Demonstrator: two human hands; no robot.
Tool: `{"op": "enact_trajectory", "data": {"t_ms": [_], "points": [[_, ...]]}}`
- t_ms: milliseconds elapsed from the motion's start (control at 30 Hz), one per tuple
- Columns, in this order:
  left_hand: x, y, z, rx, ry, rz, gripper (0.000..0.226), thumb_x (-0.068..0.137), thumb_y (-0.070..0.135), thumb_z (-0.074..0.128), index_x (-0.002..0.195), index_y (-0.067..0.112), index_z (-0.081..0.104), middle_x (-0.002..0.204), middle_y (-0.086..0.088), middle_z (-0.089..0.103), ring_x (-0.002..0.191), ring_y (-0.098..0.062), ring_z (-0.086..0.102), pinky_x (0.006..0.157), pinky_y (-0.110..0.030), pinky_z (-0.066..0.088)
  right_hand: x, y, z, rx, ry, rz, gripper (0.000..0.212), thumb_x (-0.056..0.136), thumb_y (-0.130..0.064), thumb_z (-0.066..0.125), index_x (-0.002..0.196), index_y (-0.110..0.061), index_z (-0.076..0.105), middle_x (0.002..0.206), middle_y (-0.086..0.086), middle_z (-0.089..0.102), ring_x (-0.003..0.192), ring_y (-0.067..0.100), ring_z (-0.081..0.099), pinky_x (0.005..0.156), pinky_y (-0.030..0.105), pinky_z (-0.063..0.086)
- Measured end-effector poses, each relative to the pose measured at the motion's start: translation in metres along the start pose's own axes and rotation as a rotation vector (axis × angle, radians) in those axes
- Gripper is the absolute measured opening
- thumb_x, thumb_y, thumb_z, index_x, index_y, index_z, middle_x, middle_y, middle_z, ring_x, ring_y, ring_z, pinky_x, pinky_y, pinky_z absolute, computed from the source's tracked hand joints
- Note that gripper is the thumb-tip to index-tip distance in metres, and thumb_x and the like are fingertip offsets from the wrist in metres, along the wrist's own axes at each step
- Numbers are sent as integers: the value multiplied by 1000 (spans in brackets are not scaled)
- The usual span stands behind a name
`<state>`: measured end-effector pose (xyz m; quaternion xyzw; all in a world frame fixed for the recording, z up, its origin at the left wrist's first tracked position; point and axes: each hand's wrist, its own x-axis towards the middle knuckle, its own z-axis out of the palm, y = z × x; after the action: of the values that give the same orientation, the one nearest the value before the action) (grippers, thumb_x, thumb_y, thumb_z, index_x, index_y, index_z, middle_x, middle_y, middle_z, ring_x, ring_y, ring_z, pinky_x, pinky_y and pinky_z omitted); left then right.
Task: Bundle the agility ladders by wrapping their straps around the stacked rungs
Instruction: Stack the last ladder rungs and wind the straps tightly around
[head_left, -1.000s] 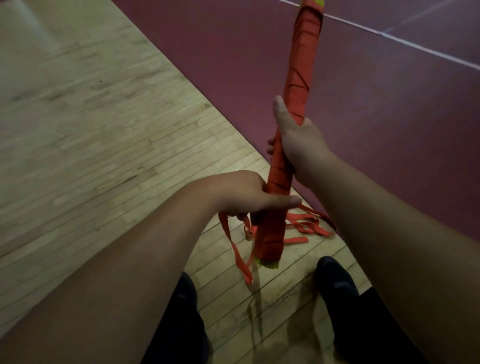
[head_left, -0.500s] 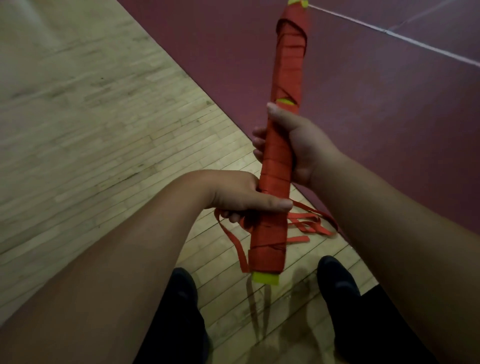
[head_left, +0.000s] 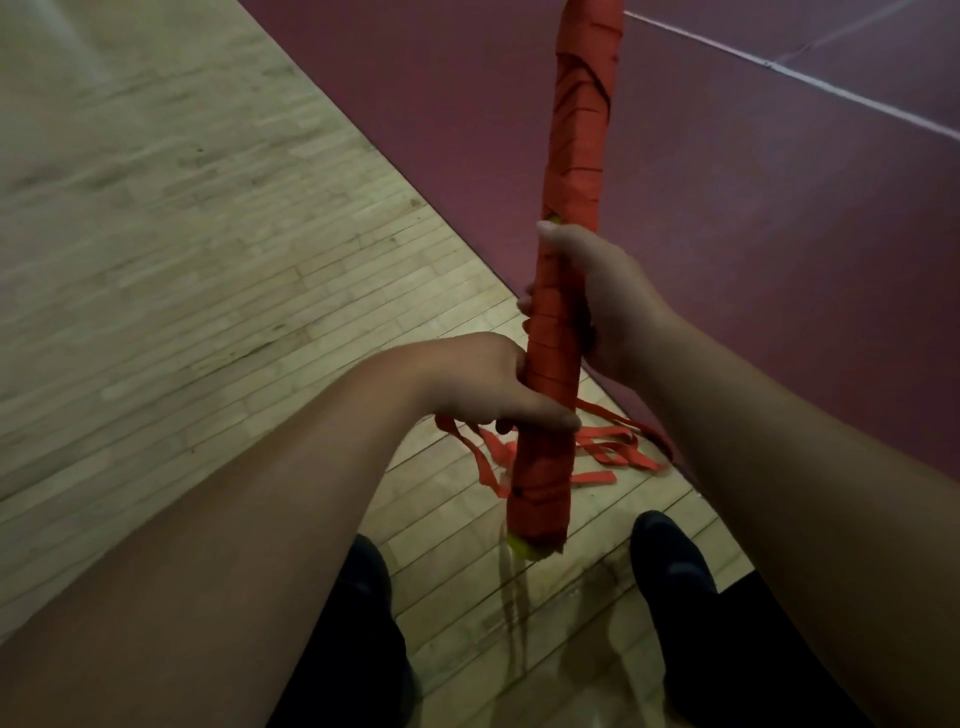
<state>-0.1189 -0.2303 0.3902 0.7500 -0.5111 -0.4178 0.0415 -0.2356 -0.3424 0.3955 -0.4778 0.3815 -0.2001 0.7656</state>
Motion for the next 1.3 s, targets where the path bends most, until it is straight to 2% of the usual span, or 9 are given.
{"op": "enact_trajectory", "data": {"t_ms": [233, 467, 633, 733, 867, 1000, 1133, 1233, 1300], "points": [[-14, -1, -5, -399, -262, 155, 40, 83, 52, 81, 104, 18, 76, 86, -4, 73, 70, -16, 56, 61, -27, 43, -4, -2, 2, 215, -246, 5, 52, 93, -46, 70, 132, -13, 62, 94, 7, 73, 64, 16, 64, 60, 30, 54], [9, -3, 11, -17, 9, -54, 54, 88, 73, 74, 83, 19, 75, 64, 4, 71, 51, -10, 60, 53, -25, 47, 3, 28, 16, -317, 199, -84, 43, 90, -34, 86, 118, -13, 62, 92, 9, 73, 60, 16, 72, 54, 31, 63], [10, -9, 12, 2, -92, -36, 53, 81, 75, 79, 91, 23, 80, 72, 9, 74, 67, -10, 66, 64, -28, 51, 4, 19, 9, -139, 31, 22, 39, 92, -30, 84, 119, -12, 64, 119, 19, 74, 90, 29, 82, 75, 47, 68], [4, -14, 0, -190, -217, 52, 41, 86, 60, 83, 100, 22, 79, 82, 2, 72, 76, -14, 62, 68, -28, 50, -1, 4, 1, 48, -139, 55, 43, 100, -42, 68, 132, -16, 56, 120, 16, 79, 82, 27, 79, 79, 44, 64], [-2, -15, -6, -408, -409, 135, 39, 83, 57, 85, 100, 22, 78, 91, -10, 64, 72, -20, 50, 58, -25, 39, -2, -1, -4, 241, -244, 93, 55, 94, -45, 64, 138, -11, 63, 110, 12, 79, 64, 19, 64, 67, 32, 48], [0, -10, -8, -308, -348, 39, 51, 86, 60, 81, 104, 12, 78, 83, -7, 72, 59, -11, 54, 58, -25, 41, 3, 4, 3, 43, -20, 139, 30, 98, -36, 68, 117, -12, 64, 82, 6, 71, 65, 19, 68, 66, 33, 56], [7, 1, 7, -83, -250, -60, 61, 90, 73, 70, 103, 14, 80, 77, 5, 74, 60, -9, 59, 55, -23, 48, 6, 23, 6, -280, 305, 84, 43, 94, -53, 76, 116, -20, 59, 103, 9, 74, 81, 22, 72, 63, 34, 59], [13, 11, 23, 89, -104, -86, 68, 82, 85, 68, 90, 18, 78, 78, 6, 74, 68, -12, 66, 59, -27, 51, 11, 29, 3, -297, 318, 135, 63, 88, -71, 74, 118, -20, 54, 106, 10, 73, 93, 26, 74, 82, 45, 62], [15, 6, 24, 81, -50, -89, 64, 81, 81, 74, 89, 18, 78, 81, 2, 74, 69, -16, 67, 60, -29, 52, 11, 24, 1, -247, 259, 159, 63, 87, -69, 76, 117, -18, 58, 105, 10, 74, 90, 26, 77, 80, 45, 65]]}}
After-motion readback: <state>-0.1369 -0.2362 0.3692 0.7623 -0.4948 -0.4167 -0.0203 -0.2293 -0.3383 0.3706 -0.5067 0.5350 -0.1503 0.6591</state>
